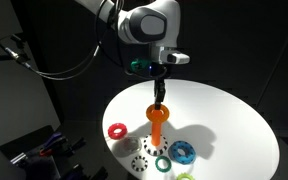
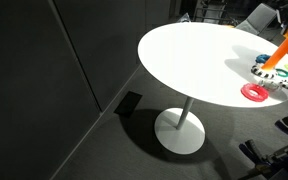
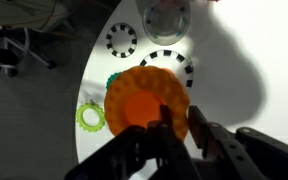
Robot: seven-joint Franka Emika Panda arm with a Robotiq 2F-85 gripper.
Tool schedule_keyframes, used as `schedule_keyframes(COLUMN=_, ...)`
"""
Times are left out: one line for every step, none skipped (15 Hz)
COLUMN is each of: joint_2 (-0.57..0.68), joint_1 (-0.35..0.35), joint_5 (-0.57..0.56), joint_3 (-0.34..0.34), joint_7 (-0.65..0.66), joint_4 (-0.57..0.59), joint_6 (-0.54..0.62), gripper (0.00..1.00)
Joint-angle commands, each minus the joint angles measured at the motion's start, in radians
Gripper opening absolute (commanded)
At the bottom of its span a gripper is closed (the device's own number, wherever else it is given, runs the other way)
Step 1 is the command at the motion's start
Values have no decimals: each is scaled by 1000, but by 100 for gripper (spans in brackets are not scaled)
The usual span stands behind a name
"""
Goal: Put the orange ring onto the ring toss
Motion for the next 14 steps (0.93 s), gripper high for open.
schedule_keyframes(joint_2=13, joint_1=-7, joint_5=24, joint_3=4, joint_7=-28, joint_4=29, joint_6=-47, gripper=57)
schedule_keyframes(joint_2=13, joint_1=-7, joint_5=23, joint_3=4, joint_7=-28, joint_4=29, joint_6=-51, gripper=66)
schedule_keyframes(joint_2=13, joint_1=-6, joint_5=23, joint_3=4, joint_7=-29, joint_4=28, joint_6=-55, gripper=73)
schedule_keyframes(joint_2=14, joint_1=-6, joint_5=23, joint_3=4, joint_7=-30, joint_4=29, joint_6=-60, gripper=81)
schedule_keyframes(joint_2=14, joint_1=-6, joint_5=23, joint_3=5, joint_7=-30, joint_4=29, joint_6=-63, gripper=90)
schedule_keyframes(joint_2=16, joint_1=-6, joint_5=23, joint_3=5, joint_7=-30, joint_4=29, joint_6=-64, gripper=97)
schedule_keyframes(joint_2=17, joint_1=-6, joint_5=23, joint_3=5, joint_7=-31, joint_4=28, joint_6=-65, gripper=100)
schedule_keyframes(joint_2=15, joint_1=-6, joint_5=25, joint_3=6, joint_7=-36, joint_4=26, joint_6=-65, gripper=100)
schedule_keyframes(joint_2=10, joint_1=-8, joint_5=29, joint_3=8, joint_7=-49, joint_4=21, joint_6=-65, gripper=100)
schedule_keyframes(joint_2=5, joint_1=-10, joint_5=36, joint_3=11, joint_7=-73, joint_4=17, joint_6=-68, gripper=100)
schedule_keyframes(joint_2=2, joint_1=-11, joint_5=44, joint_3=14, joint_7=-99, joint_4=14, joint_6=-73, gripper=100)
schedule_keyframes(joint_2=-4, joint_1=-13, joint_5=54, joint_3=18, joint_7=-133, joint_4=8, joint_6=-81, gripper=100)
schedule_keyframes(joint_2=-7, joint_1=-14, joint_5=61, joint_3=21, joint_7=-163, joint_4=6, joint_6=-90, gripper=100)
schedule_keyframes(joint_2=-12, joint_1=-13, joint_5=64, joint_3=22, joint_7=-188, joint_4=2, joint_6=-102, gripper=100)
